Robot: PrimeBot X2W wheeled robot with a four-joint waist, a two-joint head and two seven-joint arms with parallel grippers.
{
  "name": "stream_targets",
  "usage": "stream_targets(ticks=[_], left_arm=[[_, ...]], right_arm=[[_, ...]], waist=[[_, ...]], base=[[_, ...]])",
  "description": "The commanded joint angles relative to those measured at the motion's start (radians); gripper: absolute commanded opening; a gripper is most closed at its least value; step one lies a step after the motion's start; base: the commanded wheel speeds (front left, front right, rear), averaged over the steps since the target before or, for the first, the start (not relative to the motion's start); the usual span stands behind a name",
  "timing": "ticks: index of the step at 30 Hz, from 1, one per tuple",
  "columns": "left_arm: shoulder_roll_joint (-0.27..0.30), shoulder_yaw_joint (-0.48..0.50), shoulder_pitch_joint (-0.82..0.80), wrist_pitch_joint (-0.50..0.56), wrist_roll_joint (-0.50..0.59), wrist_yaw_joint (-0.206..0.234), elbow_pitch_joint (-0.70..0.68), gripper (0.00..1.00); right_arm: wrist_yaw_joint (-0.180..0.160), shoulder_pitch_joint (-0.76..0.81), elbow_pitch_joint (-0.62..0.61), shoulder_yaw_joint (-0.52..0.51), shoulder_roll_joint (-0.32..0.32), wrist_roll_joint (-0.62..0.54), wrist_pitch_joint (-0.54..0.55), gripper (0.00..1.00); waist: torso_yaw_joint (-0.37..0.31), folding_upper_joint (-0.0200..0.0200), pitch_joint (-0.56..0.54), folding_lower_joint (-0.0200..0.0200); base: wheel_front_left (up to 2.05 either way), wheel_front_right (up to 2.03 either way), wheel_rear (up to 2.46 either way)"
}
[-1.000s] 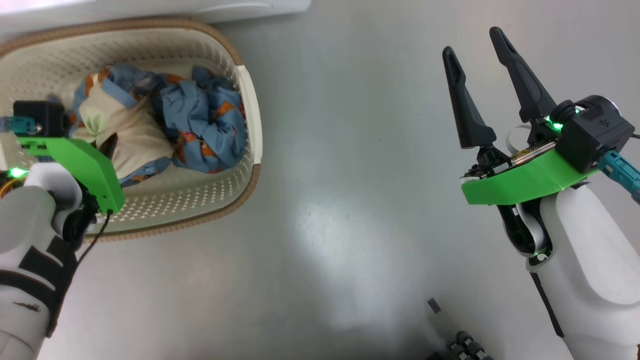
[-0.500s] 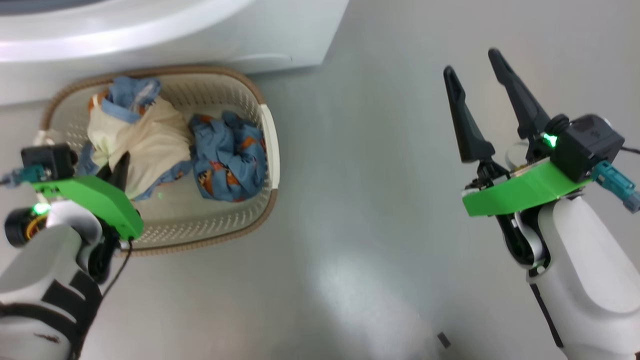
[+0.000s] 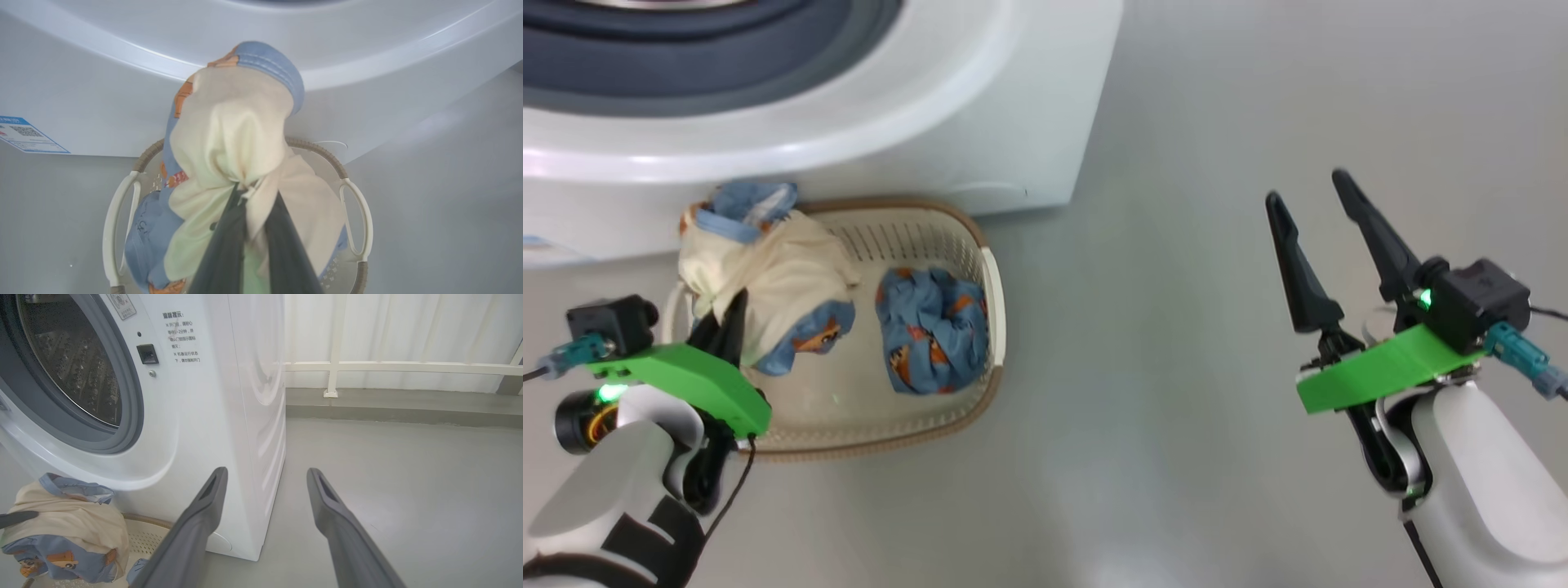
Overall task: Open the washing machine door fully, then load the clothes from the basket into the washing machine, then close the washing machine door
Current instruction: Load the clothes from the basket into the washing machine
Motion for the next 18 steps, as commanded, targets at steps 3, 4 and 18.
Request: stream_targets(ticks=[3,4,18], left_arm=[[0.050,0.112,0.044,-0.014,0.068,0.001,-0.071,0.00],[0.049,0.145,0.062,-0.014,0.094,0.001,-0.093,0.00],[-0.031,0.586,0.389,-0.014,0.500,0.002,-0.435,0.00]], right_arm=[[0.004,0.048,-0.014,0.008,-0.013,0.016,-0.008,1.00],[0.004,0.057,-0.012,0.008,-0.016,0.017,-0.008,1.00],[0.004,0.157,0.012,-0.005,-0.035,0.041,-0.008,1.00]], waist=[[0.023,0.0000,-0.092,0.0000],[0.026,0.0000,-0.106,0.0000],[0.029,0.0000,-0.272,0.0000]], base=[[0.00,0.00,0.00],[0.00,0.00,0.00],[0.00,0.00,0.00]])
